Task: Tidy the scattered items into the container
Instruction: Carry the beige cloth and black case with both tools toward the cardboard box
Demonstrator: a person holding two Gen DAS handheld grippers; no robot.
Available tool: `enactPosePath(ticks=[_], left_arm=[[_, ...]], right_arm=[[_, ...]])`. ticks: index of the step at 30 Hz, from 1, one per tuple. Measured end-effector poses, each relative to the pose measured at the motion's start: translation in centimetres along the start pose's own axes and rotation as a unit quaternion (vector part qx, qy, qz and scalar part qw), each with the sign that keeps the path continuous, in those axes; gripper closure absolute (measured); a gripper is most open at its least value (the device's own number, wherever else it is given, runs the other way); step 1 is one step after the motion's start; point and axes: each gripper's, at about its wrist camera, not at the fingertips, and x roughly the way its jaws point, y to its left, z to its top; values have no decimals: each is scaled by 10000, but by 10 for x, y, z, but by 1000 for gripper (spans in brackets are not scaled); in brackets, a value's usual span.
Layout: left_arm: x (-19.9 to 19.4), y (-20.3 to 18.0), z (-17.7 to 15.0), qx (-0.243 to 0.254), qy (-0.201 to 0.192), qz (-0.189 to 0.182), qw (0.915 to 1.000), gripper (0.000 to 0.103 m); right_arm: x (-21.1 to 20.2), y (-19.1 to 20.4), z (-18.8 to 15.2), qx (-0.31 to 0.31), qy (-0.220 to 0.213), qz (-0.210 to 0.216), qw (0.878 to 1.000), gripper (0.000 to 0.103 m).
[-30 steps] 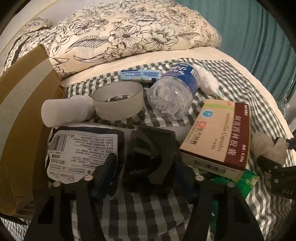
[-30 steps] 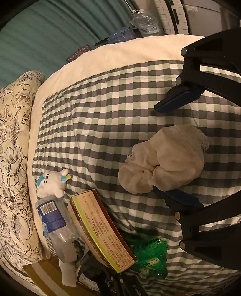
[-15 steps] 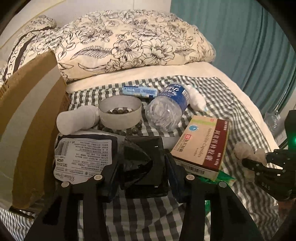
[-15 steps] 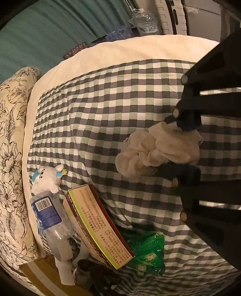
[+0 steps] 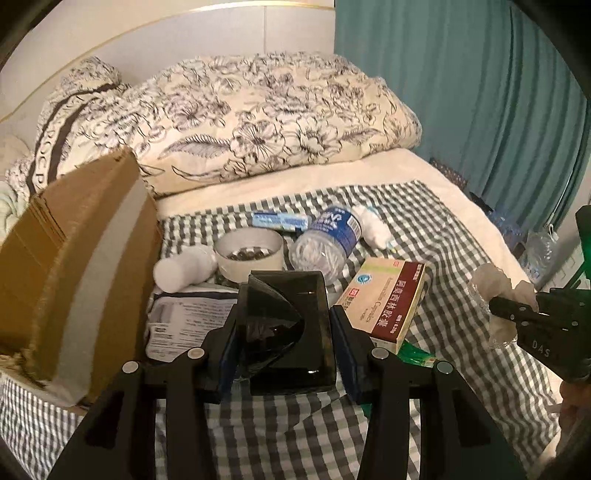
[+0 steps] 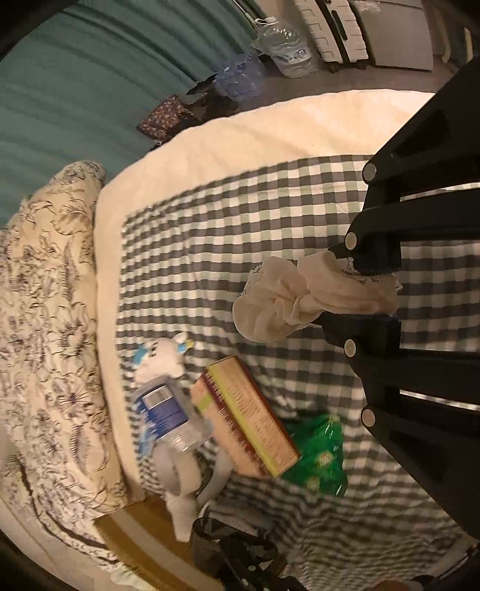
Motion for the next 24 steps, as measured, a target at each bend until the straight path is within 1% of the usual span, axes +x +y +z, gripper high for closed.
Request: enactPosePath(ticks=[6,9,15,20,24], left_arm=[[-28,8,4,-57,-204,82,9997,56],[-43,13,5,-105,-295,88,9995,56],[-73,22,7,-129,-513,155,9985,56],[-101,32,12,-190,-748,280,9966,56],[-120,41,16,-218,-851,325,9956,56]], right_arm=[[-28,9,1,-10,-324,9,9995,89],[-48,15,1,-4,-576,-14,9983,89],[-84,22,3,119,-917,80,9957,89],[-117,29,6,245,-1263,98,9916,89],[-144,35,8,303,-1543,140,9875,89]])
